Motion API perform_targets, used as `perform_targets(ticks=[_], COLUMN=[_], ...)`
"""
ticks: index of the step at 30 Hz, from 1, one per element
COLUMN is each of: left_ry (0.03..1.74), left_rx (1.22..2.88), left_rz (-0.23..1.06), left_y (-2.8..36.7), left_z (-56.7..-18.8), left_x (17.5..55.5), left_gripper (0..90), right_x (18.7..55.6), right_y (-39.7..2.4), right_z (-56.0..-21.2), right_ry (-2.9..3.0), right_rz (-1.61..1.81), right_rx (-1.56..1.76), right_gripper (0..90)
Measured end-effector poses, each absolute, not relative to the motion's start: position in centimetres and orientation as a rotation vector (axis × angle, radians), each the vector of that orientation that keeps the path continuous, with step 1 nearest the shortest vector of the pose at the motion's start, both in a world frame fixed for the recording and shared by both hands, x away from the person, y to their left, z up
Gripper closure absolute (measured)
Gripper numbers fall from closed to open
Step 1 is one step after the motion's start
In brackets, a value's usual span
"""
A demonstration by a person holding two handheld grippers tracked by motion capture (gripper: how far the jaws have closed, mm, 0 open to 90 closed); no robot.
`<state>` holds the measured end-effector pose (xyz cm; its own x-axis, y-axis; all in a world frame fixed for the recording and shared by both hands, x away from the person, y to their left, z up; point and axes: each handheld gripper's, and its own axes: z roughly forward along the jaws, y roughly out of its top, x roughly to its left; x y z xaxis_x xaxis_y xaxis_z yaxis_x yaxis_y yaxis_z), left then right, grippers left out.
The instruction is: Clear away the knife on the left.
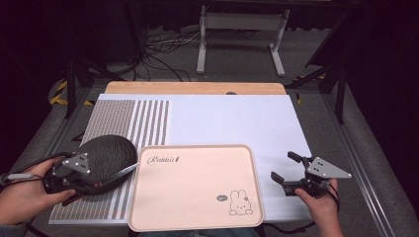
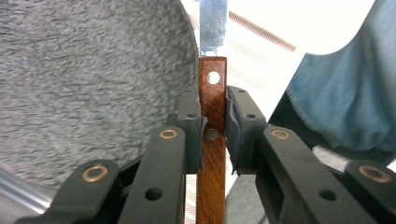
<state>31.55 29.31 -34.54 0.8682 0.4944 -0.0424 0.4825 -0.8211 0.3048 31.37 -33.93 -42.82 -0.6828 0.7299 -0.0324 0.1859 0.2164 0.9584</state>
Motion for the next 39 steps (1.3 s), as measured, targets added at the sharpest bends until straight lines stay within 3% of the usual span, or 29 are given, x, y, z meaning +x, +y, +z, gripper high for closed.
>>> perform_targets(ticks=[11,22,39], left_ry=[0.977,1.051,1.031], left_rx=[2.577,2.501,2.462], left_rz=[0.012,-0.005,-0.083], left_y=[27.6,25.5,21.0], left_z=[-34.3,-34.7,-36.7], left_x=[32.2,32.1,33.0], left_gripper=[77.8,77.7,77.8], right_x=[31.4,31.3,31.2], right_y=[-34.0,-34.0,-34.3], right_z=[-42.9,-42.9,-42.9], right_ry=[2.014,2.018,2.020], right_rz=[1.480,1.477,1.485], right_rx=[0.850,0.853,0.882], right_gripper=[5.5,5.6,5.9])
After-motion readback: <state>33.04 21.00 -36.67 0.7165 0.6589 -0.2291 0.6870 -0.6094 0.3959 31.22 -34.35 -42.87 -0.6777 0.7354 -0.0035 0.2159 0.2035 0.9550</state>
